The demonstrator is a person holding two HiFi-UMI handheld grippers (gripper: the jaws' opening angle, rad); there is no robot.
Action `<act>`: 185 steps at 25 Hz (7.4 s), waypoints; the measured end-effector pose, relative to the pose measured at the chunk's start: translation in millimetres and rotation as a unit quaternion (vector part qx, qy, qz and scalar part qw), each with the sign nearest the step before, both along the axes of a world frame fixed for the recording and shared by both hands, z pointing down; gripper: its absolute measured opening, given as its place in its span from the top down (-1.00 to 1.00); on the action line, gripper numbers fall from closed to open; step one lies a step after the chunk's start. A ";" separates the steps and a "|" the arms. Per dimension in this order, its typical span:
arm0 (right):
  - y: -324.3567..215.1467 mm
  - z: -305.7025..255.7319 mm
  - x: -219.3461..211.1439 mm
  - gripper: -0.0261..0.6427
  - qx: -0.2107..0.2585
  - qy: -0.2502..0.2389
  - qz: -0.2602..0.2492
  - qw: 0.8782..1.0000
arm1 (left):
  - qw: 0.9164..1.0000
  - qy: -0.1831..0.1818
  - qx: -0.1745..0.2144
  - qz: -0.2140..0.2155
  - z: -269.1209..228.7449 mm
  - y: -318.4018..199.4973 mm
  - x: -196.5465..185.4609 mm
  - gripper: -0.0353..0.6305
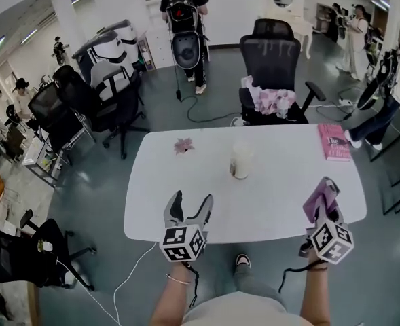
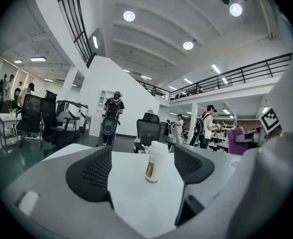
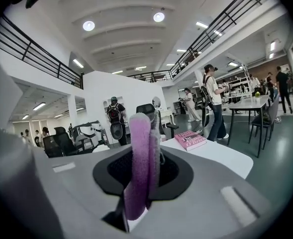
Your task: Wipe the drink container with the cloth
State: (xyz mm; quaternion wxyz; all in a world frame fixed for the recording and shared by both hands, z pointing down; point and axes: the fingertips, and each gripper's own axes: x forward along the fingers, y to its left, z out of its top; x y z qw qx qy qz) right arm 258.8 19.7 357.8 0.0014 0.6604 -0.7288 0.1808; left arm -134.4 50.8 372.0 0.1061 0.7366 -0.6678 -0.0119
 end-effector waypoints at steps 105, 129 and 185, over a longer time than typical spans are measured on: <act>-166.4 44.4 -49.7 0.72 -0.143 0.031 -0.051 0.988 | 0.932 -0.114 -0.033 0.342 77.6 -219.4 119.2 -0.27; -180.0 3.2 -187.1 0.72 -0.203 0.100 -0.417 0.880 | 0.930 -0.102 -0.016 0.352 76.7 -219.1 119.9 -0.27; -216.4 56.0 -253.6 0.72 -0.399 0.336 -0.541 0.660 | 0.930 -0.095 -0.008 0.354 79.8 -220.3 119.6 -0.27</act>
